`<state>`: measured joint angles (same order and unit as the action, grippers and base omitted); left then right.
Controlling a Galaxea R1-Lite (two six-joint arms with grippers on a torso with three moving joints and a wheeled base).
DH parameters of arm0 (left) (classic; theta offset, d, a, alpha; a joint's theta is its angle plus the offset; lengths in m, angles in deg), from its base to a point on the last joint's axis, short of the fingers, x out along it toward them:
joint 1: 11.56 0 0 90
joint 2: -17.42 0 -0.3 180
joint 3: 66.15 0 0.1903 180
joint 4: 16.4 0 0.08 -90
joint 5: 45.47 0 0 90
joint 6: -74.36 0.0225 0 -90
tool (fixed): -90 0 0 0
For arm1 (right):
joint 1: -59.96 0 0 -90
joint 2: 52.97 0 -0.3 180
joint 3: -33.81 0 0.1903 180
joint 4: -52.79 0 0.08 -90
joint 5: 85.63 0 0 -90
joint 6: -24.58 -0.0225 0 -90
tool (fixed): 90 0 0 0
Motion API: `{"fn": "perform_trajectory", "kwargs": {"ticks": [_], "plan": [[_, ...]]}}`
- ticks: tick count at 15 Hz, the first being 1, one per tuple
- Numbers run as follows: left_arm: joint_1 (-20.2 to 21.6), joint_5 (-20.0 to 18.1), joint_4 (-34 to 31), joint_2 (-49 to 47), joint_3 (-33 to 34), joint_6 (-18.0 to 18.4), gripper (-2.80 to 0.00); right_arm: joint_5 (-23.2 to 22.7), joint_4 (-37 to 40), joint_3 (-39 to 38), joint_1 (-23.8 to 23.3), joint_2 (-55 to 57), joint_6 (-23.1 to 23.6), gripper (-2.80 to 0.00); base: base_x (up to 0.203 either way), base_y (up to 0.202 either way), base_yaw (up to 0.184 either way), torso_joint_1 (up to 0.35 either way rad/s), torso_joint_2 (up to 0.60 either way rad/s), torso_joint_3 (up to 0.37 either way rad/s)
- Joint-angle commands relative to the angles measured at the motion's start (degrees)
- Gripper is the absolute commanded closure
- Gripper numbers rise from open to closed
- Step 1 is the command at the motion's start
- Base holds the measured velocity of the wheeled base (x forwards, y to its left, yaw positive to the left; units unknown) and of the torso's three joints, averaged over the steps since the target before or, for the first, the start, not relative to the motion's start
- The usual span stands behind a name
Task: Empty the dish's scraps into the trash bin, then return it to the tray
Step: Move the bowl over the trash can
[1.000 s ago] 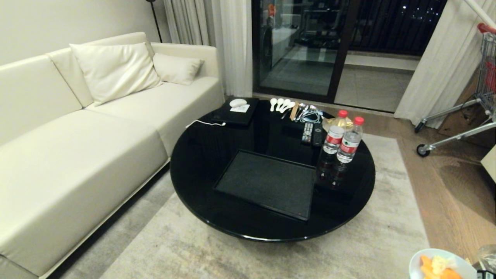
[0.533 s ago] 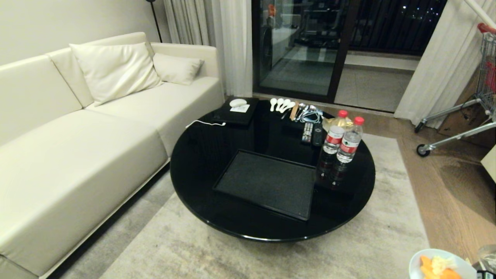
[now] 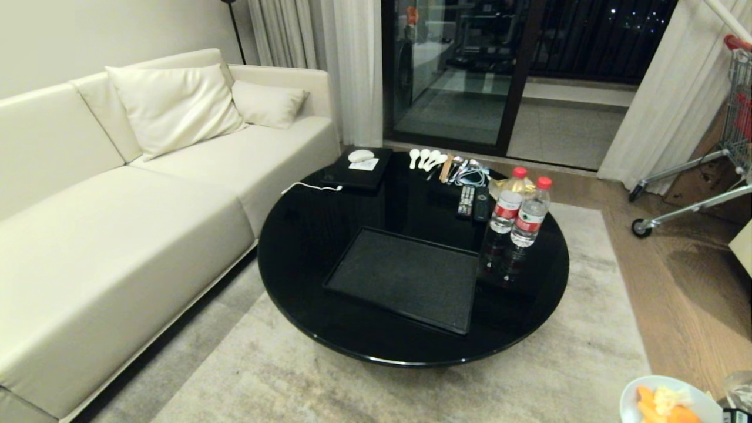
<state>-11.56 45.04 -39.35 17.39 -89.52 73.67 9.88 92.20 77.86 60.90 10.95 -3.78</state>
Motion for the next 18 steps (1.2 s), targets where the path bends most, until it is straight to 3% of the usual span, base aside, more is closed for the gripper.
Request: {"fn": "perform_trajectory", "kwargs": {"ticks": [1, 9, 18], "plan": [[0.00, 0.02, 0.02, 0.02, 0.00, -0.01, 0.00, 0.03, 0.22, 0.06, 0.03, 0.60, -0.39, 0.00, 0.000, 0.000, 0.000, 0.000, 0.00, 0.000], [0.00, 0.02, 0.02, 0.02, 0.00, -0.01, 0.00, -0.32, 0.04, -0.29, -0.24, 2.09, -0.74, 0.00, 0.000, 0.001, -0.009, 0.001, 0.00, 0.000], [0.00, 0.02, 0.02, 0.02, 0.00, -0.01, 0.00, -0.32, -2.16, 0.06, -0.76, 3.58, -0.74, 0.00, 0.001, 0.008, -0.162, 0.002, 0.00, 0.001]]}}
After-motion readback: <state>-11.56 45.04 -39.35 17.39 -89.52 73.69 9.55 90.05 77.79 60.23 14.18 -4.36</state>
